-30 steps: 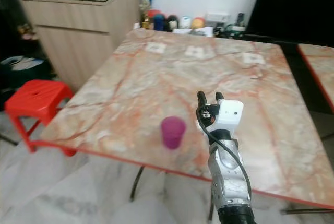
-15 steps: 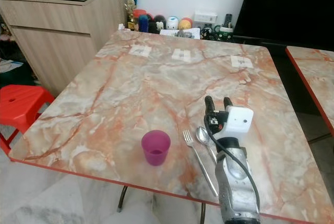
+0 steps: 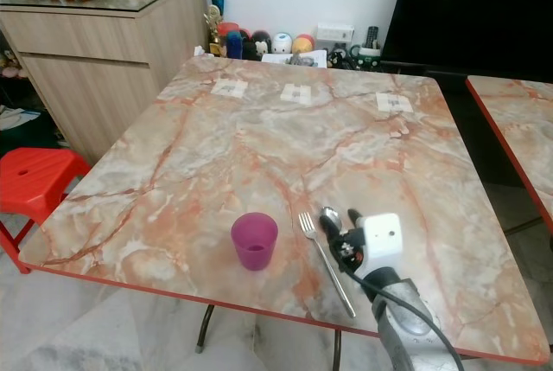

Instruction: Setting the table

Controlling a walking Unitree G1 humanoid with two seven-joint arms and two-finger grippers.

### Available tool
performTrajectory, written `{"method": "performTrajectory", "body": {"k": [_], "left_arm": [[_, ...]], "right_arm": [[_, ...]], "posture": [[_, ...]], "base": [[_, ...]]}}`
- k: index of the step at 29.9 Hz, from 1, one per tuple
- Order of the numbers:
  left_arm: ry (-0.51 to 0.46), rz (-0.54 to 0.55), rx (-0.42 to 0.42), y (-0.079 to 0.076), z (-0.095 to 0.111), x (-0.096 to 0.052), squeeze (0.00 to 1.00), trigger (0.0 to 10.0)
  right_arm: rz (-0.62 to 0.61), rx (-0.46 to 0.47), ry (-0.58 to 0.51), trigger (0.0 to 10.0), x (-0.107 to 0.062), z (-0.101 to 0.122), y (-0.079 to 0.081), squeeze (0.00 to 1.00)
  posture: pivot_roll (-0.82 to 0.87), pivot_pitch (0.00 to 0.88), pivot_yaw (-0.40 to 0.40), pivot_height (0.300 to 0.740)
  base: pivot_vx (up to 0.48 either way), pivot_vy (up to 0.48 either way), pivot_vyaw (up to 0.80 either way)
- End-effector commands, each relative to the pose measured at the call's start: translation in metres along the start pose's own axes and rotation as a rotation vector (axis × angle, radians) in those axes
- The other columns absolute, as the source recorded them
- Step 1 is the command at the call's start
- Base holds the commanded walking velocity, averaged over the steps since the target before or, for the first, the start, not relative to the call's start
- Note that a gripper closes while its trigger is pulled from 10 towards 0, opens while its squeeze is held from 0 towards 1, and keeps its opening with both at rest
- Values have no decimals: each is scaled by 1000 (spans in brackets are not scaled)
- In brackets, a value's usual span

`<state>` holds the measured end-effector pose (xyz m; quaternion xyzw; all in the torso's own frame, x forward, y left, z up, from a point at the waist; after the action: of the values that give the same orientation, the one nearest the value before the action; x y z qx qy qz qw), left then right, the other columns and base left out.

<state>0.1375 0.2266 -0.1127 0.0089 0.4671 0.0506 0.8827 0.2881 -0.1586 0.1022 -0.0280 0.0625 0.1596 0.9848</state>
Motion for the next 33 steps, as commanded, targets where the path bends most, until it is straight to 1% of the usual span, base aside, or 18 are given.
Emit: {"method": "performTrajectory", "body": {"k": [1, 3, 7, 8, 9, 12, 14, 19, 23, 29, 33], "left_arm": [[25, -9, 7, -2, -8, -2, 0, 10000], [25, -6, 6, -1, -9, -2, 0, 10000], [28, -6, 7, -1, -10, -3, 0, 10000], [28, -6, 7, -1, -10, -3, 0, 10000], [30, -7, 7, -1, -11, -3, 0, 10000], [33, -8, 8, -1, -12, -3, 0, 10000], [36, -10, 10, -2, -12, -3, 0, 10000], [35, -6, 3, -1, -12, -3, 0, 10000], [37, -4, 2, 0, -13, -3, 0, 10000], [39, -5, 4, -1, -13, -3, 0, 10000], [38, -5, 1, -2, -13, -3, 0, 10000]], "right_arm": [[30, -7, 22, 10000, 1, -3, 3, 0], [32, -6, 45, 10000, 4, -7, 6, 0], [0, -5, 100, 10000, 10, -14, 4, 0], [0, -5, 100, 10000, 10, -14, 4, 0], [13, 16, 139, 10000, 11, -17, 6, 0], [30, 20, 157, 10000, 14, -21, 8, 0], [41, 3, 187, 10000, 18, -28, 10, 0], [90, 42, 183, 10000, 26, -29, 17, 0], [100, 41, 195, 10000, 28, -29, 17, 0], [53, 44, 231, 10000, 30, -39, 11, 0], [41, 58, 219, 10000, 32, -38, 11, 0]], "posture": [[-8, 85, -32, 740], [-10, 86, -32, 740], [-7, 89, -30, 740], [-7, 89, -30, 740], [-8, 92, -28, 740], [-8, 92, -28, 740], [-2, 97, -30, 740], [6, 100, -32, 740], [5, 103, -32, 740], [7, 109, -31, 740], [8, 108, -33, 740]], "base": [[0, 0, 0], [0, 0, 0], [0, 0, 0], [0, 0, 0], [0, 0, 0], [0, 0, 0], [0, 0, 0], [0, 0, 0], [0, 0, 0], [0, 0, 0], [0, 0, 0]]}}
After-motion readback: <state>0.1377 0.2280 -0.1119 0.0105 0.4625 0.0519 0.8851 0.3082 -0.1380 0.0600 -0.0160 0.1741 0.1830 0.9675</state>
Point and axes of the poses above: a point about 5 cm out from each wrist's last joint towards the gripper, its own x axis pointing out of the wrist towards the gripper, its own z axis along the axis of the wrist's last joint, y = z × x, the point moved 2 cm from there along x, pointing out of the wrist towards the gripper, and after that the axes turned 4 degrees about -x, right-handed, at the moved point
